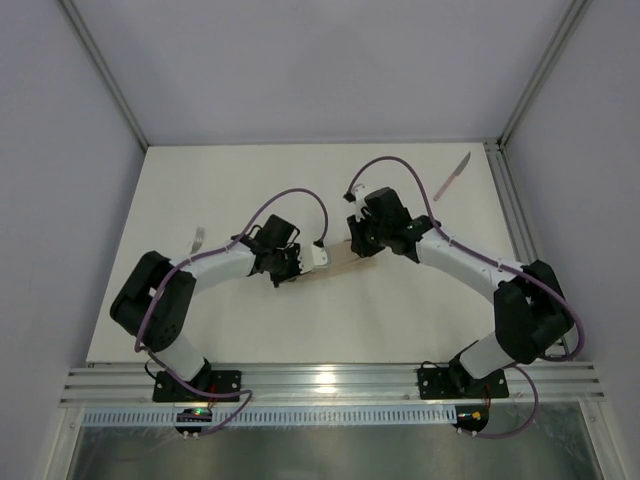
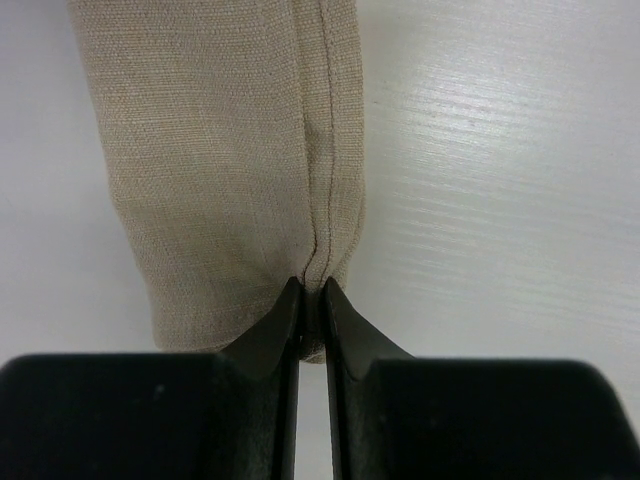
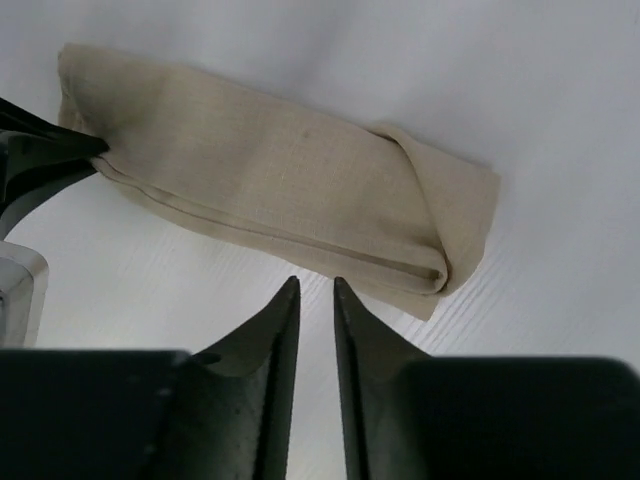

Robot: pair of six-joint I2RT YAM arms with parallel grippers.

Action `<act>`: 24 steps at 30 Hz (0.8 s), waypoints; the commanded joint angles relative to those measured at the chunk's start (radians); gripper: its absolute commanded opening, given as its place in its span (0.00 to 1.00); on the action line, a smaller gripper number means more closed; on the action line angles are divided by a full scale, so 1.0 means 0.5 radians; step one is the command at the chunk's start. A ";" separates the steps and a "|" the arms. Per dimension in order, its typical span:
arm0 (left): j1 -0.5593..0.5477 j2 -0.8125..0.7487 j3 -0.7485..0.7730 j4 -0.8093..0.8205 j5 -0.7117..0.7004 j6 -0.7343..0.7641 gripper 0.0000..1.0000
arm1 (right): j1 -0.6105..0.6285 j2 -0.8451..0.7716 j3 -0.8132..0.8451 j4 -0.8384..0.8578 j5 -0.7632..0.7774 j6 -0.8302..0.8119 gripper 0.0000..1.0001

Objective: Fold the napkin into a case and place the utensils inside
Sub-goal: Fold the 2/3-rectangle-folded napkin at the center of the board.

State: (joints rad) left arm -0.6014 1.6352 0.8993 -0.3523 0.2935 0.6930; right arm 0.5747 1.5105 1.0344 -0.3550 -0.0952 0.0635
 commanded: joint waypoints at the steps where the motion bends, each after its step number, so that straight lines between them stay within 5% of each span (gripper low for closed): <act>1: 0.006 -0.018 0.014 -0.056 0.042 -0.042 0.09 | -0.051 0.071 0.097 0.256 -0.068 0.075 0.19; 4: 0.009 -0.015 0.018 -0.053 0.042 -0.057 0.09 | -0.124 0.304 0.140 0.237 -0.052 0.164 0.04; 20: 0.006 -0.018 0.033 -0.115 0.082 -0.079 0.09 | -0.122 0.336 -0.133 0.287 0.083 0.049 0.04; 24: 0.006 -0.040 0.039 -0.093 0.115 -0.131 0.11 | 0.068 0.078 -0.132 0.588 0.096 -0.200 0.28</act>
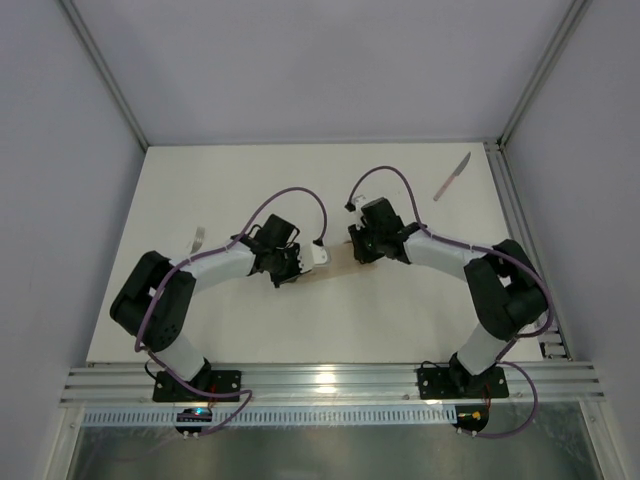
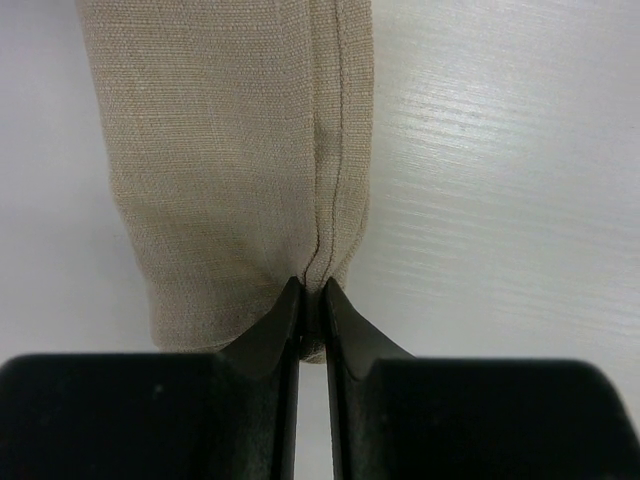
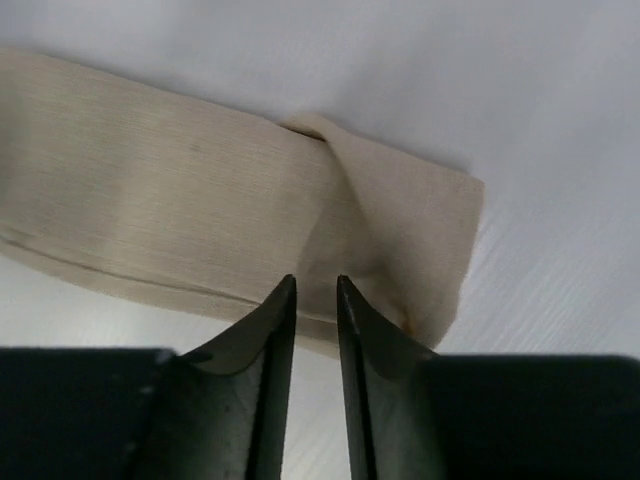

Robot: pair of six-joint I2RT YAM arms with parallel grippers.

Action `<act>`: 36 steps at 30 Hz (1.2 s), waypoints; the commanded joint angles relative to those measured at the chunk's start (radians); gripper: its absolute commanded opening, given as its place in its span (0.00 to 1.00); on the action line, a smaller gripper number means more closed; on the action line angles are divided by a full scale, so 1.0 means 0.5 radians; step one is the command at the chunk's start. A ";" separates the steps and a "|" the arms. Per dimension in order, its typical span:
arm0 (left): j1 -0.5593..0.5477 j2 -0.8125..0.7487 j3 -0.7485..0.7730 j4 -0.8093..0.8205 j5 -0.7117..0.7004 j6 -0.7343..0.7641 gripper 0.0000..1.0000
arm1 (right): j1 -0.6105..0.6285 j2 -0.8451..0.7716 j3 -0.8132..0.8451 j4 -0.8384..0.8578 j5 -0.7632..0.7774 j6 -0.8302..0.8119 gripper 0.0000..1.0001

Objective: Fold the napkin into a case and place the utensils inside
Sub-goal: Fold the 2/3-rectangle-folded napkin at the center of the board.

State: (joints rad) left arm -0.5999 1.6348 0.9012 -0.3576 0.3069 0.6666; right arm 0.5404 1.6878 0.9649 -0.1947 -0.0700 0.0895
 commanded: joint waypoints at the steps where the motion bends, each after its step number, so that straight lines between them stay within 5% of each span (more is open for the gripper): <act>1: 0.006 -0.045 0.032 -0.067 0.095 -0.085 0.13 | 0.234 -0.338 -0.128 0.410 -0.007 -0.268 0.34; 2: 0.003 -0.048 0.023 -0.061 0.095 -0.088 0.14 | 0.269 -0.433 -0.232 0.608 -0.092 -0.268 0.45; 6: 0.012 -0.045 0.020 -0.064 0.119 -0.091 0.18 | 0.346 -0.474 -0.622 1.556 -0.448 -0.185 0.54; 15: 0.071 -0.113 0.026 -0.104 0.261 -0.134 0.23 | 0.352 -0.397 -0.997 2.177 -0.707 -0.397 0.57; 20: 0.083 -0.116 0.029 -0.116 0.264 -0.131 0.24 | 0.490 -0.314 -0.979 2.157 -0.581 -0.718 0.61; 36: 0.117 -0.085 0.057 -0.174 0.368 -0.109 0.20 | 0.662 0.109 -0.807 2.246 -0.164 -0.881 0.62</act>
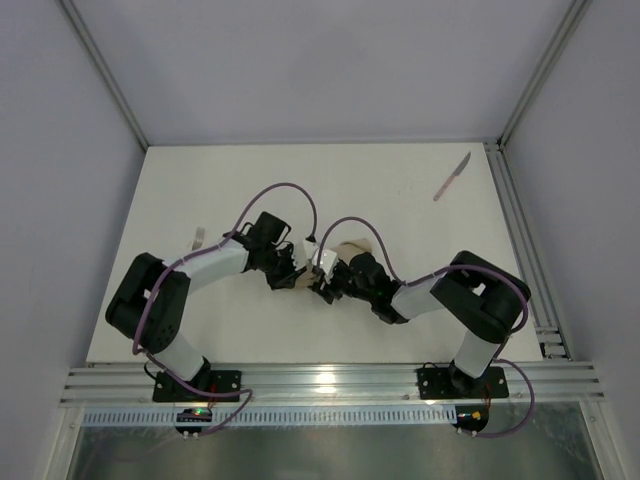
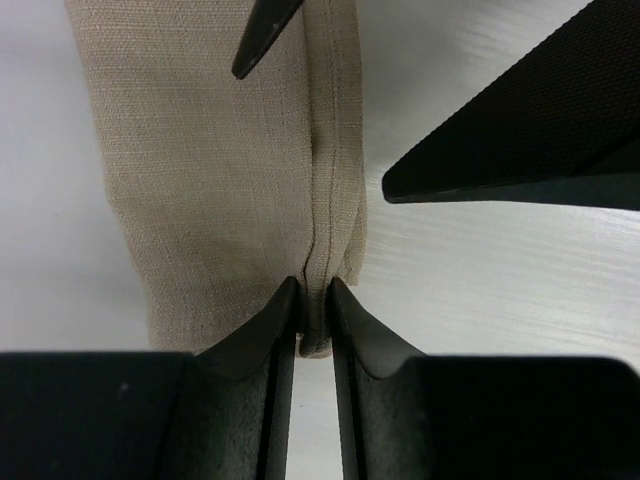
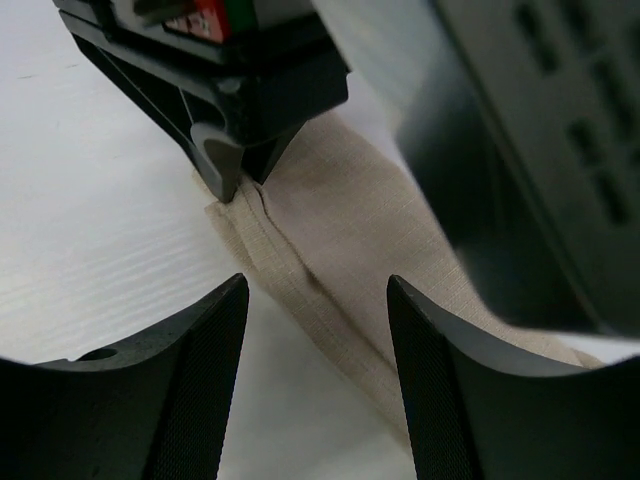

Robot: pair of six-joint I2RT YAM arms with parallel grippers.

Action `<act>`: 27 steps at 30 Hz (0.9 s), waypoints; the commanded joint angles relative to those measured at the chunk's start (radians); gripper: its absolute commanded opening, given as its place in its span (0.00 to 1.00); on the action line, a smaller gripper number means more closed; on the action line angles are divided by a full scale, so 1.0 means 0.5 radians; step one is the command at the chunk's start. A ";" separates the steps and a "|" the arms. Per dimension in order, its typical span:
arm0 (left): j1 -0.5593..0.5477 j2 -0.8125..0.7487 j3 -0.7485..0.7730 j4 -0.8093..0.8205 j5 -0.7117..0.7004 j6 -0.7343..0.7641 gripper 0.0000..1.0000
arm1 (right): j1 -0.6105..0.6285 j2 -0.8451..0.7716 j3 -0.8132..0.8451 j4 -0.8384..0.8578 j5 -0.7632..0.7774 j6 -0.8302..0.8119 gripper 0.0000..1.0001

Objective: Fold the napkin into a case and place the utensils inside
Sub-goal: Fold the 2/3-rectangle-folded napkin at the center of the board.

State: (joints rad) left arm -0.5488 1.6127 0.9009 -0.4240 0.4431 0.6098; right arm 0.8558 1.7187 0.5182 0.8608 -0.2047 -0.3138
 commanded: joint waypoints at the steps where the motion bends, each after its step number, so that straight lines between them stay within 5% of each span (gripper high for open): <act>1: 0.015 -0.041 0.064 -0.060 0.099 0.005 0.20 | 0.037 0.060 0.092 0.122 0.127 -0.099 0.61; 15: 0.067 -0.022 0.152 -0.100 0.132 -0.072 0.07 | 0.062 0.155 0.154 -0.077 0.057 -0.158 0.60; 27: 0.070 -0.004 0.196 -0.146 0.132 -0.069 0.07 | 0.062 0.082 0.133 -0.191 -0.060 -0.204 0.58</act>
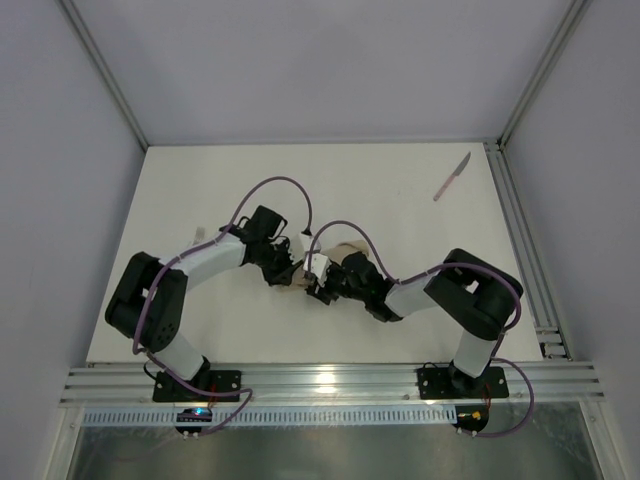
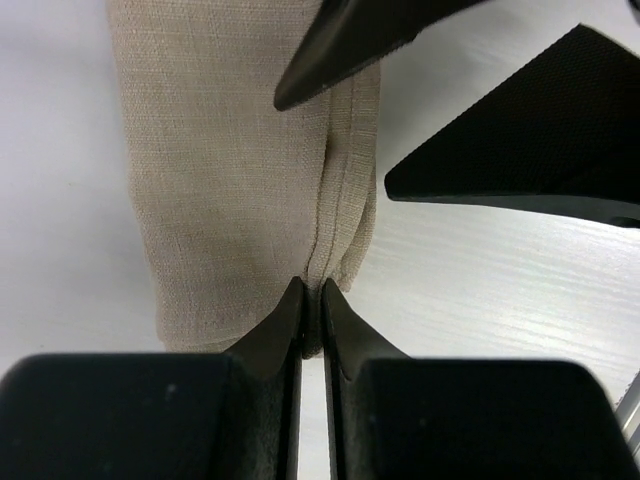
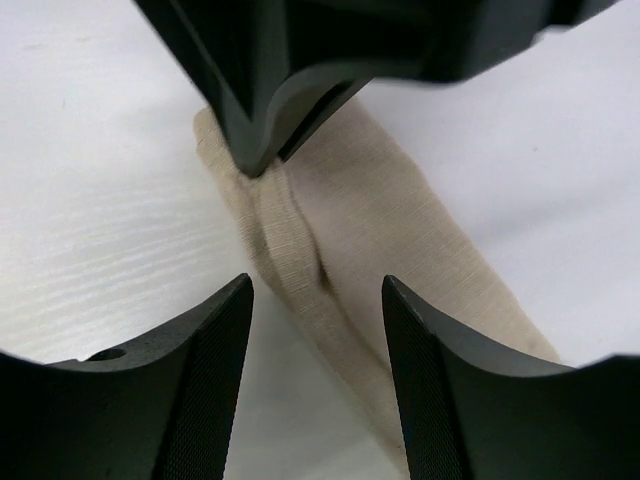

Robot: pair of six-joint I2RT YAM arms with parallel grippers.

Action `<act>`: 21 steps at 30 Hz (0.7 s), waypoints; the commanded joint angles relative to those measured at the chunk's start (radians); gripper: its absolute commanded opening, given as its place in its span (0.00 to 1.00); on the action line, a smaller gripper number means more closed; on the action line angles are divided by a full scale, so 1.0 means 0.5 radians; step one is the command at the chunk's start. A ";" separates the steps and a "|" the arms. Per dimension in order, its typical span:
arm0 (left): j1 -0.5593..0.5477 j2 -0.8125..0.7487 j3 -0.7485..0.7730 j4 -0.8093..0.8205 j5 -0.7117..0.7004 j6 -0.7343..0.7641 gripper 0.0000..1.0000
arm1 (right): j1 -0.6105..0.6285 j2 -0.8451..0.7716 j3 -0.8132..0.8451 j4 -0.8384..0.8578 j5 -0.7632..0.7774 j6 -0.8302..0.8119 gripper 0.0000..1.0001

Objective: Fold the napkin into a case and place the utensils inside
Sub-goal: Fold the 2/3-rectangle-folded napkin at the center of the board.

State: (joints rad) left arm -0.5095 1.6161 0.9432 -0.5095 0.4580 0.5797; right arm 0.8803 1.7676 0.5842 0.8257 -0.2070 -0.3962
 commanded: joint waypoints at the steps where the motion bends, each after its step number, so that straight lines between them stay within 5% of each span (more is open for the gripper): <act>1: -0.009 -0.020 0.111 0.025 0.115 -0.012 0.07 | 0.016 -0.034 -0.015 -0.124 -0.074 -0.036 0.58; 21: -0.006 -0.054 0.120 -0.015 0.167 -0.012 0.06 | 0.043 0.057 0.151 -0.182 0.064 0.062 0.49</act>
State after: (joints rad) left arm -0.5041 1.6161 0.9703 -0.5140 0.4992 0.5758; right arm 0.8932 1.7775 0.6209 0.7235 -0.1925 -0.3809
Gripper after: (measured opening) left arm 0.085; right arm 0.496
